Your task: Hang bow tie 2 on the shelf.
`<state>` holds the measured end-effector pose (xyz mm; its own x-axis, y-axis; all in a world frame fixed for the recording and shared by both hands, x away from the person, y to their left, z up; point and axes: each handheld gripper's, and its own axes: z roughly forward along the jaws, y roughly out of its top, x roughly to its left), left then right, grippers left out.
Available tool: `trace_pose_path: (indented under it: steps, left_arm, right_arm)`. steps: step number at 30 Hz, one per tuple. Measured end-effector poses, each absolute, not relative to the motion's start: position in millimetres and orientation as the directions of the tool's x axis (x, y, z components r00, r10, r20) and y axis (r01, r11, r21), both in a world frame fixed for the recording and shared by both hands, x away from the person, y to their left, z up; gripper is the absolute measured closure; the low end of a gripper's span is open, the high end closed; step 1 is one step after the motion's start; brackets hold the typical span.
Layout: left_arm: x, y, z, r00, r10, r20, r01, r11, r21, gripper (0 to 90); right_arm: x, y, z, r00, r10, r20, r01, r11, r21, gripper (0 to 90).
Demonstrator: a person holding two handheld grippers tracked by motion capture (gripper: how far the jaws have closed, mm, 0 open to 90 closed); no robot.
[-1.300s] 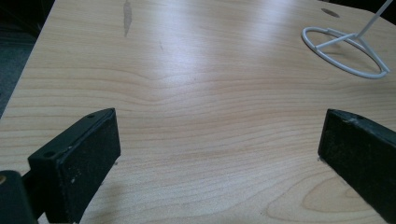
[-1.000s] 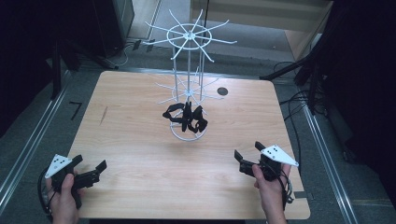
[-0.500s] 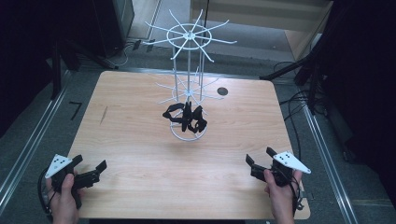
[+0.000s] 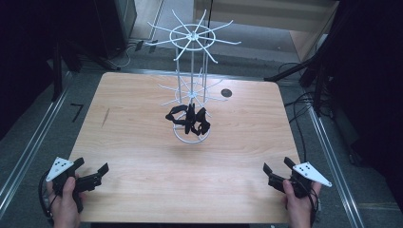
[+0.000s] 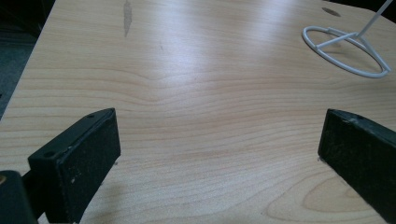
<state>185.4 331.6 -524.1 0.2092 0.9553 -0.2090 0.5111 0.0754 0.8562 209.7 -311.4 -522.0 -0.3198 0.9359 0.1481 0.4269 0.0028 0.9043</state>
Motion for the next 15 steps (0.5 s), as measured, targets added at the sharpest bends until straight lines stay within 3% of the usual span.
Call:
trace_pose_path:
  steps: [15]
  left_arm:
    - [185.4,331.5,-524.1,0.208,0.956,-0.208,0.511,0.076,0.856,0.0]
  right_arm:
    - [197.5,-347.0,-532.4,-0.255,0.956,0.148,0.453,-0.017,0.891,12.7]
